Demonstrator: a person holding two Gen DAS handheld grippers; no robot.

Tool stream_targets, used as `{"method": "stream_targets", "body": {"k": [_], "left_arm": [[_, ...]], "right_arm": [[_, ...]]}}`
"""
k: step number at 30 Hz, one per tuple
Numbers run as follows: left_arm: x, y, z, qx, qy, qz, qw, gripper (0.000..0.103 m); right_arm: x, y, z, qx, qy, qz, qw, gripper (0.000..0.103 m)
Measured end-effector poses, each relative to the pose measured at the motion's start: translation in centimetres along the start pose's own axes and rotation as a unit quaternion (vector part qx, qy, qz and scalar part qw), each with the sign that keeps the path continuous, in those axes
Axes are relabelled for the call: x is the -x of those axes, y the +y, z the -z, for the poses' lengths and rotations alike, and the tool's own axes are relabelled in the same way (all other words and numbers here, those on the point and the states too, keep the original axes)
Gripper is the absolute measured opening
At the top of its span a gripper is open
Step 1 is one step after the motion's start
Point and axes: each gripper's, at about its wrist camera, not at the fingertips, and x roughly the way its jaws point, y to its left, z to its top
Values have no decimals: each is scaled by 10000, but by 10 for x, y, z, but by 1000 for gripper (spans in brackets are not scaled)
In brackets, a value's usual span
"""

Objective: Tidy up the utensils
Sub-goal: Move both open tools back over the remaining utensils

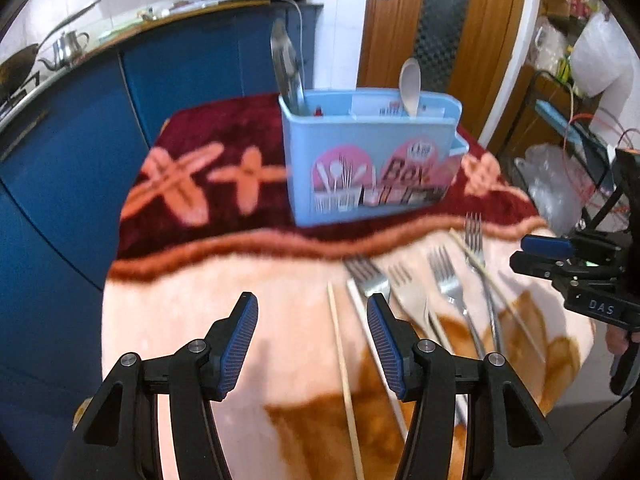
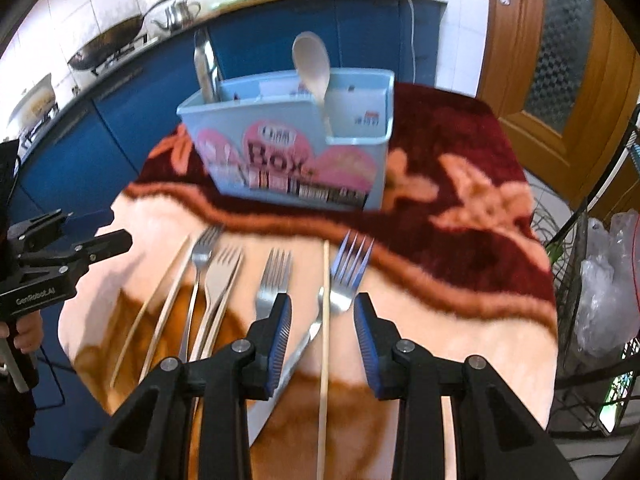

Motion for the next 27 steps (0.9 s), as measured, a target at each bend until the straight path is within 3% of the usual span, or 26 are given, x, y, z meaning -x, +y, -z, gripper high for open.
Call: {"method": "stream_targets", "body": {"k": [8,20,23,27], "left_arm": [[-22,-6,14,-69,632,97,9979,58],[-45,-11,23,-246,1268,173,9915,58],[-49,-11,23,-218,1366,251,9901,41],[-53,-9,18,-161,1423,313,9892,36]], "right_arm": [[-14,4,8,100,554,96,9984,36],[-33,-7,13,147,1175,223,9927,36],[-34,-6,11,243,1201,190,9923,33],[-36,-4,6,389,1236,192,9914,27]]}}
